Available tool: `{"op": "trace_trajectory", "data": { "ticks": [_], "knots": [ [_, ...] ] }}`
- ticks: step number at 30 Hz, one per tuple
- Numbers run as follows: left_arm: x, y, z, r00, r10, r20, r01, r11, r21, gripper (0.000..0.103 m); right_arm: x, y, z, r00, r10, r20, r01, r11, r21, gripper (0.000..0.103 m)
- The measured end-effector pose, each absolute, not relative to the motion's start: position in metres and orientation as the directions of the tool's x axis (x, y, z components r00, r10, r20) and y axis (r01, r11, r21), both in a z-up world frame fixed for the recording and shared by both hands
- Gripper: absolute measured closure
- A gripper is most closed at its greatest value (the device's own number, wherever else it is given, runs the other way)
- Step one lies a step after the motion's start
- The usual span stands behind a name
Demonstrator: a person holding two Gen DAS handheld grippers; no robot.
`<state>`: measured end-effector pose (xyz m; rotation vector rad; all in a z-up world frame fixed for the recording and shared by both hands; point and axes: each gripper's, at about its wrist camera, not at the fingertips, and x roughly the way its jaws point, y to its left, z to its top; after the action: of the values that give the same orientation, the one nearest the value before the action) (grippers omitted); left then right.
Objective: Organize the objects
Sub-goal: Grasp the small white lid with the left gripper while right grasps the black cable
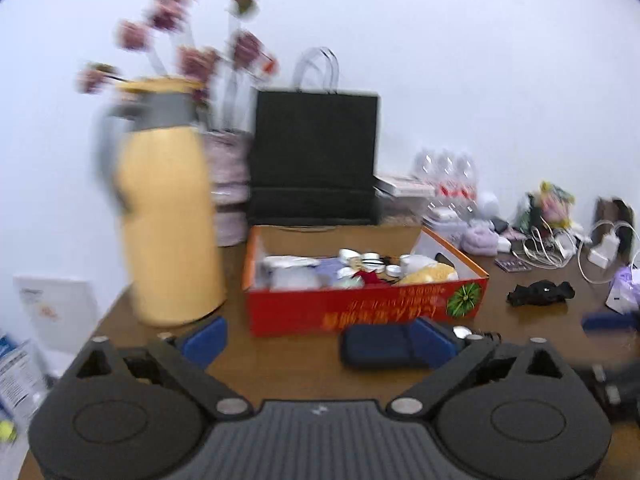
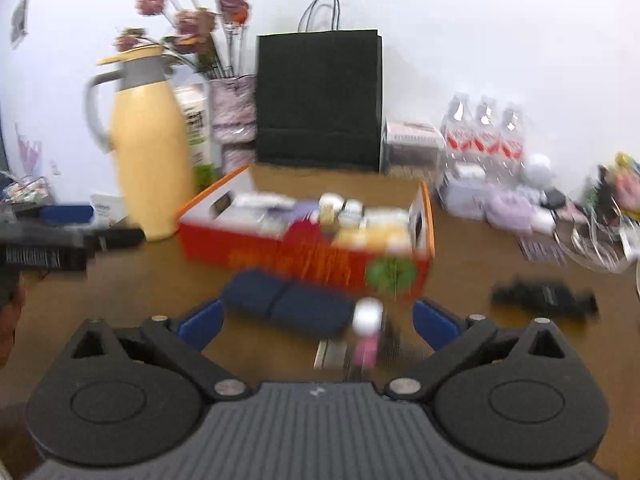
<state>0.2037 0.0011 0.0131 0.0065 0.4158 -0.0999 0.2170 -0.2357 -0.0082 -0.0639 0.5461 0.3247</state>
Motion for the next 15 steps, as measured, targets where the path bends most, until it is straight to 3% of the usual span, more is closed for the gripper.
{"op": "trace_trajectory", "data": {
  "ticks": [6, 15],
  "knots": [
    [0.12, -0.001, -0.007, 0.856, -0.116, -0.503, 0.118, 0.993, -0.029, 0.001, 0.118, -0.25, -0.032, 0.733, 0.323, -0.599, -0.329, 0.939, 0.104, 0.0],
    [0.127, -0.038, -0.005, 0.88, -0.181, -0.439, 0.228, 0.972, 0.055, 0.0, 0.142, -0.259, -0.034, 0.825, 0.2, -0.528, -0.216, 0.976, 0.033, 0.0]
  ]
}}
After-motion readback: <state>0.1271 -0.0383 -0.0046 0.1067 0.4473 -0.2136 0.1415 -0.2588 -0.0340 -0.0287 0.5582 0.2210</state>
